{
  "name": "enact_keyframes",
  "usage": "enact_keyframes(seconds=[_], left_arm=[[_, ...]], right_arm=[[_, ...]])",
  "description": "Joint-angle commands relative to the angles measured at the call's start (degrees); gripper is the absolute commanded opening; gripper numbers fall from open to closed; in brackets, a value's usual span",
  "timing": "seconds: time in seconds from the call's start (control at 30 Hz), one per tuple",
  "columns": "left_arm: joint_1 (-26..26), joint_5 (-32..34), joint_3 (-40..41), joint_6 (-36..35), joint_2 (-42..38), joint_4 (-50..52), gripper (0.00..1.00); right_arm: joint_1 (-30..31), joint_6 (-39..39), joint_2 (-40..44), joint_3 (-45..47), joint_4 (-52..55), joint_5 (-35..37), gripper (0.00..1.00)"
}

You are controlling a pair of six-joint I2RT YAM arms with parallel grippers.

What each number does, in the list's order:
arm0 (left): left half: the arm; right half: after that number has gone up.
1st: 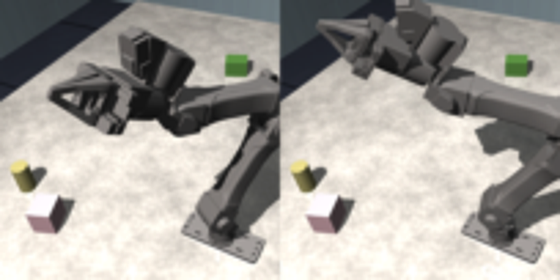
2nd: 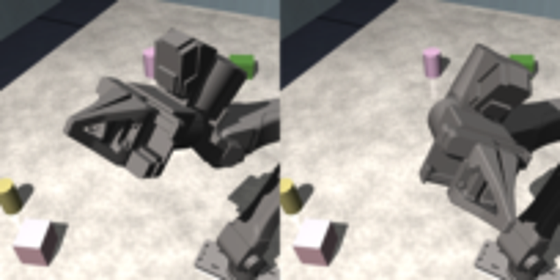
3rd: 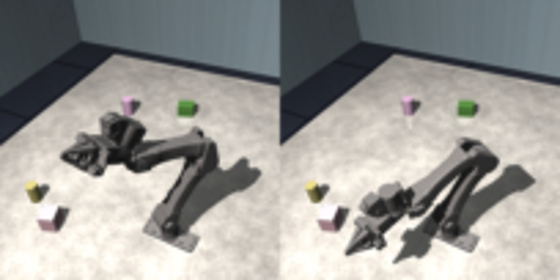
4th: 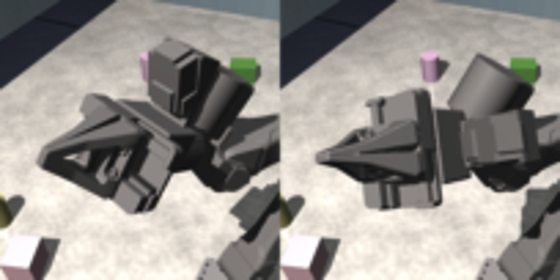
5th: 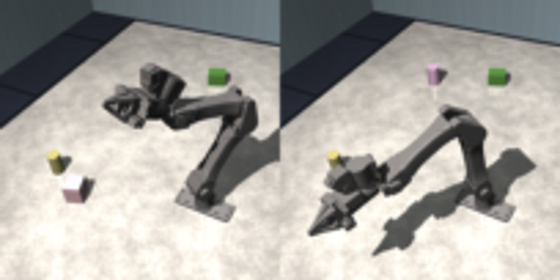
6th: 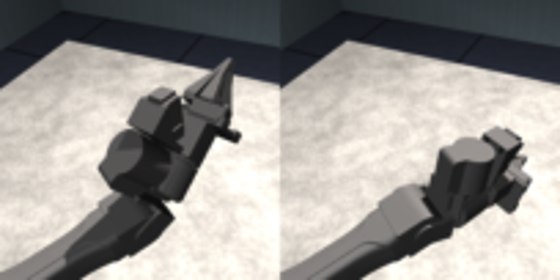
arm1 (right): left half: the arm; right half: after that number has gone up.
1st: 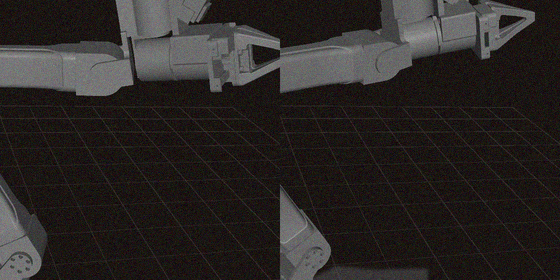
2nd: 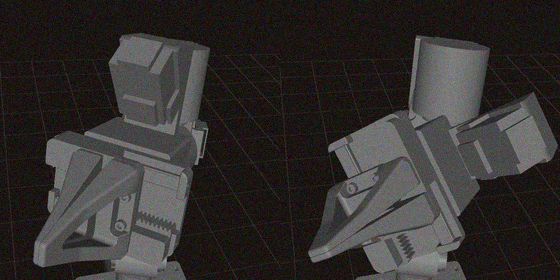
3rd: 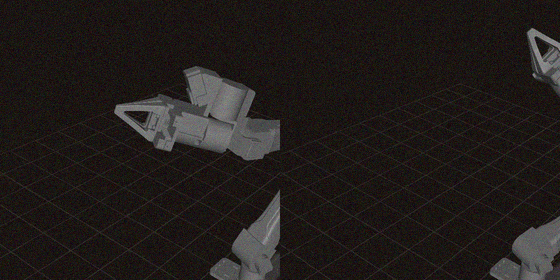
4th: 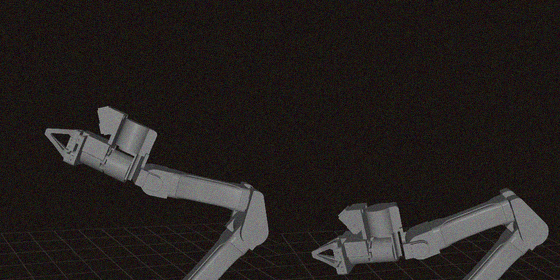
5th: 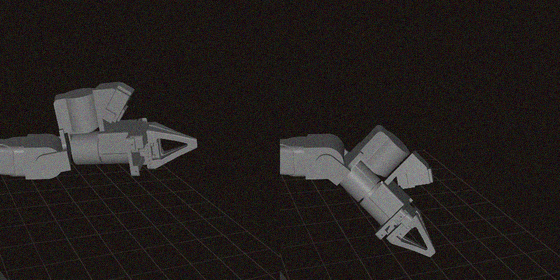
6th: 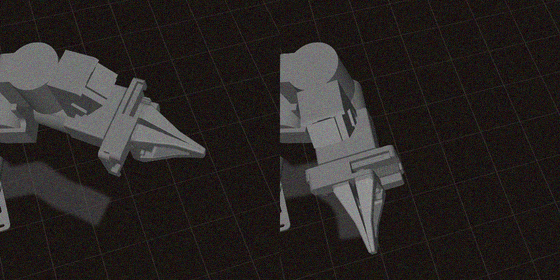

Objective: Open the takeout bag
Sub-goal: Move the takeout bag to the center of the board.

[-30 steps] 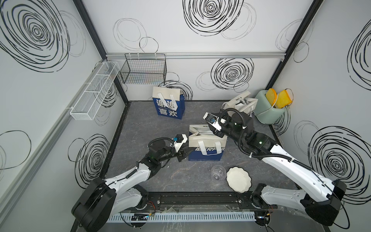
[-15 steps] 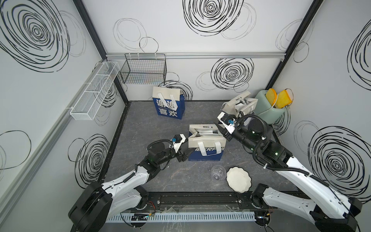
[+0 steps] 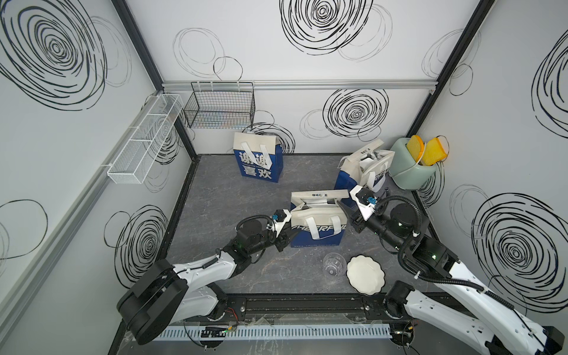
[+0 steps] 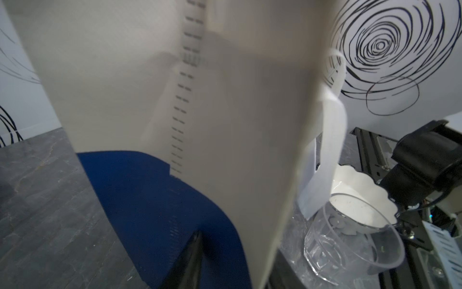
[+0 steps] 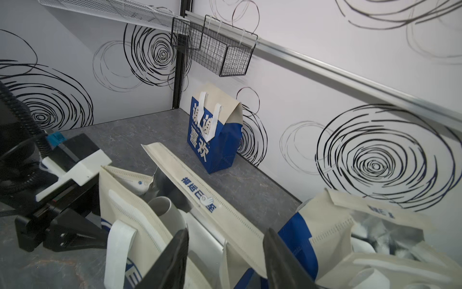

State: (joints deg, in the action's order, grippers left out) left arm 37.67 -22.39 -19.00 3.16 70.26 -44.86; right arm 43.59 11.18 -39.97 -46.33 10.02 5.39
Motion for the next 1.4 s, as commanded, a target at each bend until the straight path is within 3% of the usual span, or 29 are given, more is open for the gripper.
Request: enact_keyframes(seconds=[0.0,0.2,0.47,0.93,1.37], left_arm=[[1.1,0.5,-0.6,0.5,2.4,-3.6,0.22],[3.9,7.2,-0.2,4.2,5.4,-9.6,0.0],[5.4,15.4,-5.1,7.6,13.8,-14.9,0.0],[2.9,10.8,-21.9,8.0,28.3,-11.0,0.0],[6.4,6.1,-33.1,10.0,39.7,-10.1,0.0]], right_arm=[[-0.9,-4.5,2.3,2.4,-0.2,1.1,0.51],[-5.3,-6.6,4.4,4.9,-2.3,3.1,0.51],[-13.5,-8.8,6.9,5.3,-3.8,-0.4,0.51],[-16.1,-8.1,8.8,3.7,-1.5,-0.7,0.51],[-16.8,-7.5,9.2,3.6,-1.5,0.2,0.51]])
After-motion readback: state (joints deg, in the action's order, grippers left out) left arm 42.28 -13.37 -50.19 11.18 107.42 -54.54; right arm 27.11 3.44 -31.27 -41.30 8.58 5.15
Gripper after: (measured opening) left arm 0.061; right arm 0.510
